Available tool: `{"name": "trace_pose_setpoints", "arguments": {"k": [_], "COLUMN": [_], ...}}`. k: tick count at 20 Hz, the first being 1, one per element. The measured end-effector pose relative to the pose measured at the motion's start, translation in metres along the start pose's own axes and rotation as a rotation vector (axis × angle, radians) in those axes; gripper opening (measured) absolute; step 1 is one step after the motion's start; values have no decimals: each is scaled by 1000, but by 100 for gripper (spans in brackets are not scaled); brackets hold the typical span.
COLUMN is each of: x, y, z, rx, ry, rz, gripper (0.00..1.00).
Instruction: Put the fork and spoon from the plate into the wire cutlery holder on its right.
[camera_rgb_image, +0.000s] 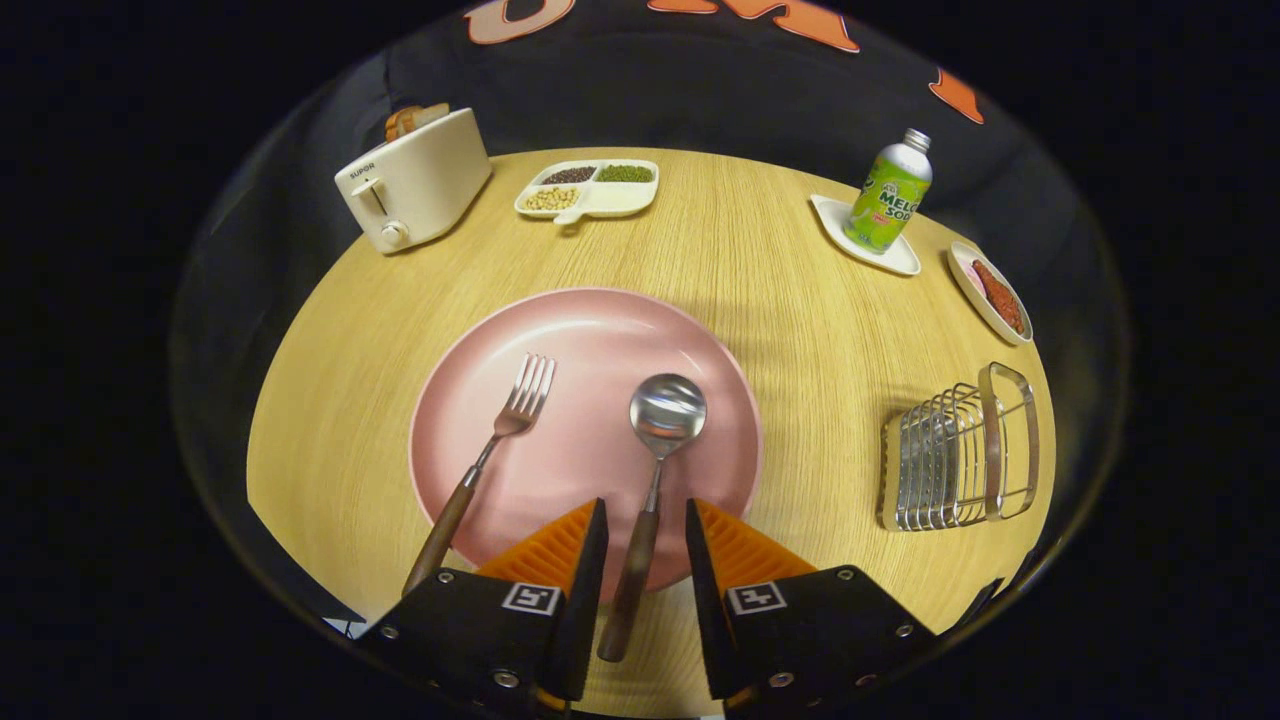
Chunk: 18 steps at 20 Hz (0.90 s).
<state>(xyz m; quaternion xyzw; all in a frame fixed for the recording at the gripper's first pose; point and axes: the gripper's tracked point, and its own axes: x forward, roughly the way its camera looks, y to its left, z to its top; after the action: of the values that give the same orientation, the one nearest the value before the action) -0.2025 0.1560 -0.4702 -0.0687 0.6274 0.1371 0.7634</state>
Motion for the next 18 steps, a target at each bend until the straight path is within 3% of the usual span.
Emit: {"name": "trace_pose_setpoints", "arguments": {"k": [3,7,11,18], "x": [6,5,-9,-64], "y": [0,1,-3,-41], "z": [-2,0,8,36], "rx": [11,34,40,31], "ry": [32,39,5,-109], "rz": [-11,19,69,45], "gripper": [20,8,5,5]}}
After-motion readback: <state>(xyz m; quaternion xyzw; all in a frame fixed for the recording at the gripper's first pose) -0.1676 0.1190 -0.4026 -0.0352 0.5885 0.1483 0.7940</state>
